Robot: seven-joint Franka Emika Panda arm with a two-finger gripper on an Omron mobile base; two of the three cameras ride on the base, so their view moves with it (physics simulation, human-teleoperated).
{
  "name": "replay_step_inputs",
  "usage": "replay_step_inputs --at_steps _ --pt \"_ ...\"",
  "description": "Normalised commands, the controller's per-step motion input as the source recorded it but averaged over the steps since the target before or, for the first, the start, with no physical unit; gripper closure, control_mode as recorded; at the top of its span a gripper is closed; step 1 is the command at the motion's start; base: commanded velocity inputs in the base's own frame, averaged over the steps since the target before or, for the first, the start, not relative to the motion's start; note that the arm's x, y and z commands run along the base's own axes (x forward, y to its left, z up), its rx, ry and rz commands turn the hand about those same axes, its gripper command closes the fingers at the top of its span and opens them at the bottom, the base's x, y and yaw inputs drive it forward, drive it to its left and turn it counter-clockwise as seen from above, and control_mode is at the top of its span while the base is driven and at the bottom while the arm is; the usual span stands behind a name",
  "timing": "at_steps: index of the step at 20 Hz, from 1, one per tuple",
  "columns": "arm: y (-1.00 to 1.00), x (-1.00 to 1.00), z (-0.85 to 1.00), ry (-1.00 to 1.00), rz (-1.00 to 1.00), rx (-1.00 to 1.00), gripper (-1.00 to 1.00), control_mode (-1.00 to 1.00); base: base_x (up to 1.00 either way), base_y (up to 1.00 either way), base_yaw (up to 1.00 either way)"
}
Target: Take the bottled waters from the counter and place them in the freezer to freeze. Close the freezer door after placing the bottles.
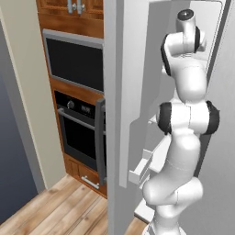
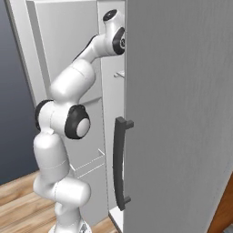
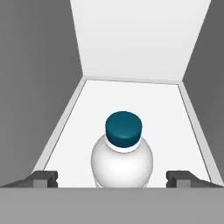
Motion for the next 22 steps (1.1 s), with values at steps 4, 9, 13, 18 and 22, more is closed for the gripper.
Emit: replay_step_inputs --at_steps 4,9,13,18,22 --pt "0.14 -0.18 0.0 -0.11 0.0 0.0 -1.0 -1.0 0.0 0.0 0.0" --pt "0.23 -0.54 0.18 -0.13 0.01 -0.01 -1.0 -1.0 0.0 0.0 0.0" --pt "0.28 -0.62 0.12 -0.08 0.05 0.0 -1.0 -1.0 0.0 0.0 0.0" --pt "0.51 -0.47 0.0 0.0 0.02 -0.08 -1.0 -1.0 0.0 0.0 0.0" --pt "0.51 -0.64 0.03 0.0 0.02 -0.08 -1.0 -1.0 0.0 0.0 0.0"
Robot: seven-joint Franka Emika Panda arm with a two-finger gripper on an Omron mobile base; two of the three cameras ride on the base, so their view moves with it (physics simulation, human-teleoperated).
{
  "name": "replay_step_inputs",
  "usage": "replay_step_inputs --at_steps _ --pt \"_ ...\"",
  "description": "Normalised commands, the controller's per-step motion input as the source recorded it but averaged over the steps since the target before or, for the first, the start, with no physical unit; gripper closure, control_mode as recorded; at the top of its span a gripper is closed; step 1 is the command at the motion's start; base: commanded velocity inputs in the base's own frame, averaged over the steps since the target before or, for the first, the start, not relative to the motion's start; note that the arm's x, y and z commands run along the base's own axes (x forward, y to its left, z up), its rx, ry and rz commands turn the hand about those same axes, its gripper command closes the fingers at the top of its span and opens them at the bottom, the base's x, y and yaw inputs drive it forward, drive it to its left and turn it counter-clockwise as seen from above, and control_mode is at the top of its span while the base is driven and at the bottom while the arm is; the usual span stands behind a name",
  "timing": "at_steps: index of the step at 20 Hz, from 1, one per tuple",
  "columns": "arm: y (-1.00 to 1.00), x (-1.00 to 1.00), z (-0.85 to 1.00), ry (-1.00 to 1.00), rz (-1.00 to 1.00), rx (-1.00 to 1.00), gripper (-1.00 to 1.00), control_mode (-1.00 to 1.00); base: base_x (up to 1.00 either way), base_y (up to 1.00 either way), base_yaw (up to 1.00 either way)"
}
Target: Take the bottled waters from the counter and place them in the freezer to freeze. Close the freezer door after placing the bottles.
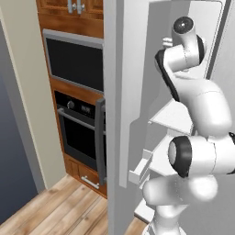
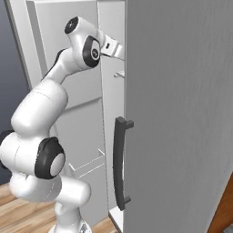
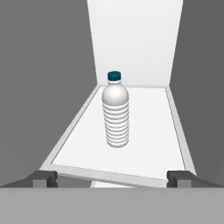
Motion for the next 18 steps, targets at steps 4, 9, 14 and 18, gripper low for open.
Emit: replay_step_inputs --at_steps 4,9,14,18 --pt "0.43 -0.95 0.07 -0.02 0.04 -0.01 -1.0 -1.0 0.0 0.0 0.0" --pt "0.15 -1.0 0.37 0.01 0.05 0.13 -1.0 -1.0 0.0 0.0 0.0" --pt "0.18 -1.0 0.07 0.11 0.07 0.1 -1.0 -1.0 0.0 0.0 0.0" --pt "0.37 -1.0 -0.45 0.05 0.18 0.03 -1.0 -1.0 0.0 0.0 0.0"
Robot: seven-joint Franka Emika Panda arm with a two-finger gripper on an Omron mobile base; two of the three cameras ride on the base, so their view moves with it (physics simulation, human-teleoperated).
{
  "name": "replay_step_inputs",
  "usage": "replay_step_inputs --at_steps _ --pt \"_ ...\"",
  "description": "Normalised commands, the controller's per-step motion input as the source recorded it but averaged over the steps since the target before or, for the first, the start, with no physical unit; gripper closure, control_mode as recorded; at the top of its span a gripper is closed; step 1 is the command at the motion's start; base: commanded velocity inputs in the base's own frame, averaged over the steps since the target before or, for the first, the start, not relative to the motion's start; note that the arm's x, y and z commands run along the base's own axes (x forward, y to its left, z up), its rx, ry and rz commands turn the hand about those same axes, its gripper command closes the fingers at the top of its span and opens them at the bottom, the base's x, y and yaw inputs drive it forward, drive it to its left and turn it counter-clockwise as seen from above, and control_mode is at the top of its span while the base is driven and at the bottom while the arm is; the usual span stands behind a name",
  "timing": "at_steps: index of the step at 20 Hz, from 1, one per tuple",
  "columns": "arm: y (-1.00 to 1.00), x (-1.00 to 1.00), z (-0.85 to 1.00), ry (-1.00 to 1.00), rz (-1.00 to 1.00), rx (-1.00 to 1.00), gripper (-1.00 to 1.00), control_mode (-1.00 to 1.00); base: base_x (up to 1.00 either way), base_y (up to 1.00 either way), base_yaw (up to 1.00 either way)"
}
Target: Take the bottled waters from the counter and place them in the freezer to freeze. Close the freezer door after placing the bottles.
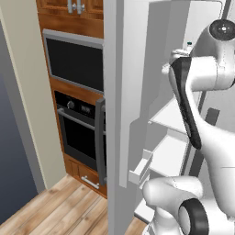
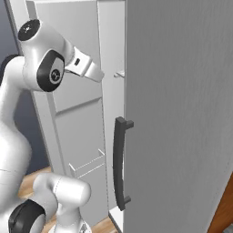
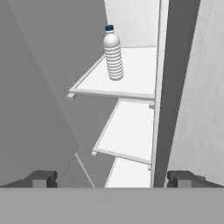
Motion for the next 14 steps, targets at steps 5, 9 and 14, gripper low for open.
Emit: replay_step_inputs --at_steps 5,9,14 --pt "0.4 -1.0 -0.58 0.02 0.3 0.0 -1.0 -1.0 0.0 0.0 0.0" --pt "0.38 -0.8 -0.49 0.14 0.3 0.0 -1.0 -1.0 0.0 0.0 0.0" --pt "0.47 -0.69 -0.51 0.17 0.24 0.0 -1.0 -1.0 0.0 0.0 0.0"
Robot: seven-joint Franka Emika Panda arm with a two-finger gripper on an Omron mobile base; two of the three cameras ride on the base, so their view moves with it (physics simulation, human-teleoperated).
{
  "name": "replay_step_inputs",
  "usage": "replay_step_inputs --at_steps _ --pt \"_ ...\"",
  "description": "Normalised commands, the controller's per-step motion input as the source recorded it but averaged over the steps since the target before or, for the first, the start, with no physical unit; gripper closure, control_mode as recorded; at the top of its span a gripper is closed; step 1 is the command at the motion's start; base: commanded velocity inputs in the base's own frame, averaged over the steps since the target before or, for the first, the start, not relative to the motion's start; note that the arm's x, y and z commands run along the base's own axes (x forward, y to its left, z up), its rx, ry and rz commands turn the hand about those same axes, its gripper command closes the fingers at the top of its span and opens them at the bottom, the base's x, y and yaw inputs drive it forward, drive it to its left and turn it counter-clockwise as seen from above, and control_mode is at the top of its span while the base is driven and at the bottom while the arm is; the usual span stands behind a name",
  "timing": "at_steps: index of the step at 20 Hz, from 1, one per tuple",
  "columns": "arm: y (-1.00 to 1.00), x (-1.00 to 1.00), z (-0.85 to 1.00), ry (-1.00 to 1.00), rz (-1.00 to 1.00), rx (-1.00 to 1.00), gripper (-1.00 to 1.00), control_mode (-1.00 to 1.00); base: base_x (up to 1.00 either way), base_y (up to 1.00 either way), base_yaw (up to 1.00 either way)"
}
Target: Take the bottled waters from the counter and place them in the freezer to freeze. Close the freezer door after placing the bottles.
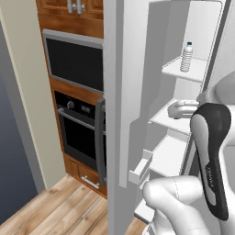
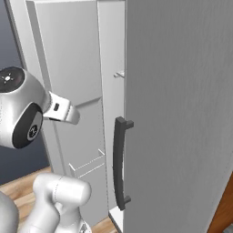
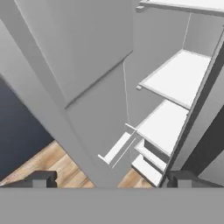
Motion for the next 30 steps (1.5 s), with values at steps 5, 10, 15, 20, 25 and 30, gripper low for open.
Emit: replay_step_inputs --at_steps 5,10,15,20,25,30 --pt "0.09 -0.1 -0.44 0.22 -0.08 -0.08 -1.0 -1.0 0.0 0.0 0.0" --pt "-0.05 -0.04 -0.47 0.21 -0.11 -0.04 -1.0 -1.0 0.0 0.0 0.0" --pt "-0.02 -0.16 -0.36 0.12 0.0 0.01 -1.0 -1.0 0.0 0.0 0.0" --pt "0.0 -0.02 -0.39 0.14 0.0 0.0 -1.0 -1.0 0.0 0.0 0.0" --pt "0.0 0.0 -0.02 0.01 0.0 0.0 -1.0 -1.0 0.0 0.0 0.0" --pt "0.0 -0.09 0.0 0.0 0.0 0.0 -1.0 -1.0 0.0 0.0 0.0"
